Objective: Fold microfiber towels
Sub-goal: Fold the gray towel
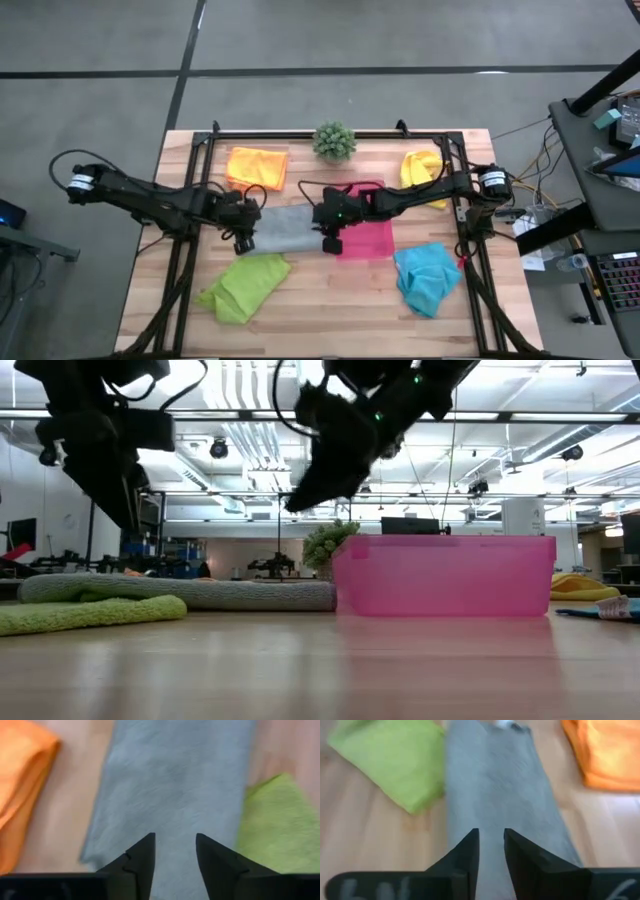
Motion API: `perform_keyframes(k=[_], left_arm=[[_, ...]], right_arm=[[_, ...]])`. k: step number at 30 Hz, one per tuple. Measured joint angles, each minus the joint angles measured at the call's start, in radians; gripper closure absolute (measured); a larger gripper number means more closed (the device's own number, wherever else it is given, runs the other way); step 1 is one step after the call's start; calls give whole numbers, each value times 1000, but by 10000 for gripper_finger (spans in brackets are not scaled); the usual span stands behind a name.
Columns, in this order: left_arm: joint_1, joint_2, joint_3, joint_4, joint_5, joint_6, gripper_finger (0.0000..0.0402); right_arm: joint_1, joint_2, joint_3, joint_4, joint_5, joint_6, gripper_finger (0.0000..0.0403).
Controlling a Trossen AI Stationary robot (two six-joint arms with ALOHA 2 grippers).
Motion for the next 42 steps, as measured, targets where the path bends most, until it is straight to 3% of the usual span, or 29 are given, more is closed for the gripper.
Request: perform_keyframes(k=[4,9,21,28,35,42], left_arm=[[-52,38,-38,99,2,-13,310],[-75,115,-58,91,3,-70,341],[-75,292,-58,82,6,-71,373],[-75,361,-53,49,7,-70,373],[-75,353,-56,1,-78,-70,373],[-74,246,-25,-78,-104,-48,373]], right_arm=[[40,45,20,81,0,21,352],[51,132,92,56,0,37,383],[18,333,340,-358,8,11,394],[25,361,432,-549,29,-36,394],[60,337,433,-563,18,-81,394],[73,282,432,-546,28,-88,394]])
